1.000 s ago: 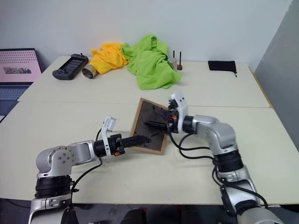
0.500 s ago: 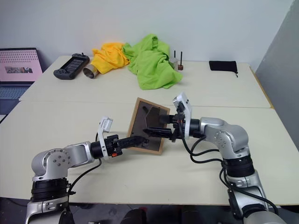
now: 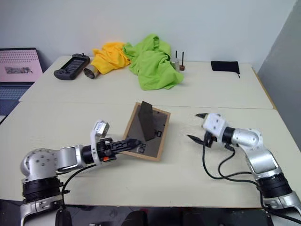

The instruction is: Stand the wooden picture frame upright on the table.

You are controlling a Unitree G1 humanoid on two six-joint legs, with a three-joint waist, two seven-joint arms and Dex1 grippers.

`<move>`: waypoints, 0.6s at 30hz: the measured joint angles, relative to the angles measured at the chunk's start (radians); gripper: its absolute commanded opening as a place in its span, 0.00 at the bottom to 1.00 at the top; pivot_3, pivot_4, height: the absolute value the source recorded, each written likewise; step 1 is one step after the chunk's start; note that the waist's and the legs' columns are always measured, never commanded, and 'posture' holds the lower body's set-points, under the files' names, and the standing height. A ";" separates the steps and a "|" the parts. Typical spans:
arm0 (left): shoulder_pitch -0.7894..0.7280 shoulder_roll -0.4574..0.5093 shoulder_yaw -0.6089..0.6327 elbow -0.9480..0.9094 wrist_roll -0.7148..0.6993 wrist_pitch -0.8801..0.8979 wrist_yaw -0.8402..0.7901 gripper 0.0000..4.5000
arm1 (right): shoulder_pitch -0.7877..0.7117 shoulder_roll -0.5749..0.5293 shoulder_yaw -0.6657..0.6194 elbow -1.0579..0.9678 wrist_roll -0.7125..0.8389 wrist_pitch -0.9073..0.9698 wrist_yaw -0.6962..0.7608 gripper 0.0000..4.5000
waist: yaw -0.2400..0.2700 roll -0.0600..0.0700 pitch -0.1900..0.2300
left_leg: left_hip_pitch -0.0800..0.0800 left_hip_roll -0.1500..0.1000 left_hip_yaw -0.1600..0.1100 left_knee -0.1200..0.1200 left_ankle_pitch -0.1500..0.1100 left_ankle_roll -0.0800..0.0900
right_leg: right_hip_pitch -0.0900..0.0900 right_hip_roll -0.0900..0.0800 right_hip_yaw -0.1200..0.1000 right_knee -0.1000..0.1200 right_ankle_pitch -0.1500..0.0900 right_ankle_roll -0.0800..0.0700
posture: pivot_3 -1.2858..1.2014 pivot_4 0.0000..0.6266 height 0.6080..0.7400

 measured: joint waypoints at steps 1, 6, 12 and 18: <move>0.000 0.001 -0.001 0.006 -0.026 0.008 0.013 0.29 | -0.019 -0.001 0.022 0.055 -0.094 -0.138 -0.069 0.99 | -0.005 0.000 0.000 | 0.001 0.000 0.000 0.000 0.000 0.000 | 0.000 0.000 0.000 0.001 0.000 0.000 | 0.52 0.24 1.00; -0.004 0.006 -0.008 0.065 -0.172 0.013 0.113 0.29 | -0.154 0.091 0.100 0.208 -0.421 -0.463 -0.366 0.99 | -0.018 -0.001 0.000 | 0.003 0.001 -0.002 0.000 0.002 -0.003 | 0.001 0.001 0.000 0.005 0.003 -0.005 | 0.52 0.24 1.00; 0.003 -0.005 -0.026 0.061 -0.330 0.013 0.243 0.29 | -0.265 0.173 0.178 0.310 -0.650 -0.577 -0.618 0.99 | -0.004 -0.001 0.000 | 0.002 -0.001 -0.003 0.000 0.004 -0.007 | 0.002 -0.001 -0.001 0.005 0.003 -0.005 | 0.52 0.24 1.00; 0.022 0.012 -0.046 0.061 -0.434 -0.007 0.325 0.29 | -0.324 0.192 0.210 0.365 -0.684 -0.624 -0.689 0.82 | 0.009 -0.001 0.000 | 0.003 0.000 -0.003 0.000 0.004 -0.007 | 0.002 -0.001 -0.001 0.004 0.003 -0.005 | 0.52 0.24 1.00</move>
